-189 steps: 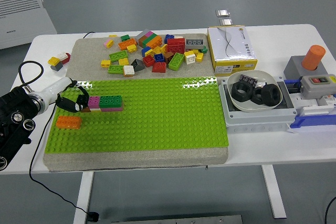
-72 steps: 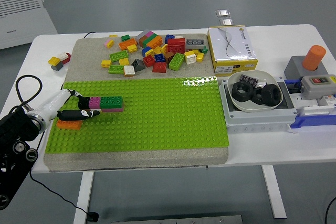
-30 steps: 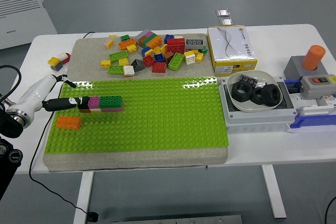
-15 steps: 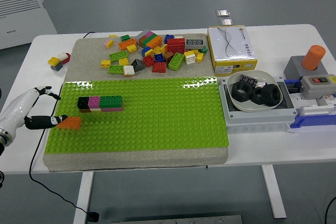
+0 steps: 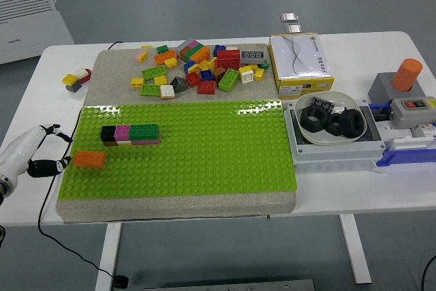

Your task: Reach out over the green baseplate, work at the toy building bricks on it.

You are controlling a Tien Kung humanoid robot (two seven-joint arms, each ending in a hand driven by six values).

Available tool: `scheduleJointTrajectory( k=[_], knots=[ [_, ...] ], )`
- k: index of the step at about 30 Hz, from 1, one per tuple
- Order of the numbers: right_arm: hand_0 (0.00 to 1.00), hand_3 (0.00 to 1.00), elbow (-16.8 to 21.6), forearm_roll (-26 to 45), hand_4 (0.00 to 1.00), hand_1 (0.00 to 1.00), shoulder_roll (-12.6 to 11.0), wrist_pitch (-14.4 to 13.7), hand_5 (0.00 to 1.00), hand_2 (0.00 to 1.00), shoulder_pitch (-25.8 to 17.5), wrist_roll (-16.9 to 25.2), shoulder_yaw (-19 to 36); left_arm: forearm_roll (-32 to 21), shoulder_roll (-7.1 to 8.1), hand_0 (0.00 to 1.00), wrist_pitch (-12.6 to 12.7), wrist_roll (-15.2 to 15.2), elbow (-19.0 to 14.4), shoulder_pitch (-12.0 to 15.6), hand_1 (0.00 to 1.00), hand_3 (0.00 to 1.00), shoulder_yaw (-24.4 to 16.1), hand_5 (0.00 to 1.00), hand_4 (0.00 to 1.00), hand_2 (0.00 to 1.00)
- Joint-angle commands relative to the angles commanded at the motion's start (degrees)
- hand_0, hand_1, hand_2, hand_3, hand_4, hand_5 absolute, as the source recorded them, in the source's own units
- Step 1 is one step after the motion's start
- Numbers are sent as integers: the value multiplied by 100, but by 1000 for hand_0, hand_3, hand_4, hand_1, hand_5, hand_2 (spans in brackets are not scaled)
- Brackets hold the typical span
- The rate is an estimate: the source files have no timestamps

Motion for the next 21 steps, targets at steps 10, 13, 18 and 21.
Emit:
scheduleJointTrajectory(
  k=[10,13,18,21],
  knots=[
    [698,782,0,545,928,705,32,-70,998,764,-8,-72,-612,111,-273,974,-150,125,67,-195,945,587,133,2,599,914],
    [698,782,0,586,928,705,38,-75,998,764,-8,-73,-656,122,-270,974,-196,163,46,-192,945,587,159,2,599,914],
    [698,784,0,594,923,707,22,-75,998,765,26,-77,-703,123,-244,974,-240,198,13,-211,945,584,178,2,583,913],
    [700,786,0,604,923,708,11,-76,998,766,50,-82,-741,106,-223,974,-256,206,0,-235,945,586,225,2,591,913]
  ],
)
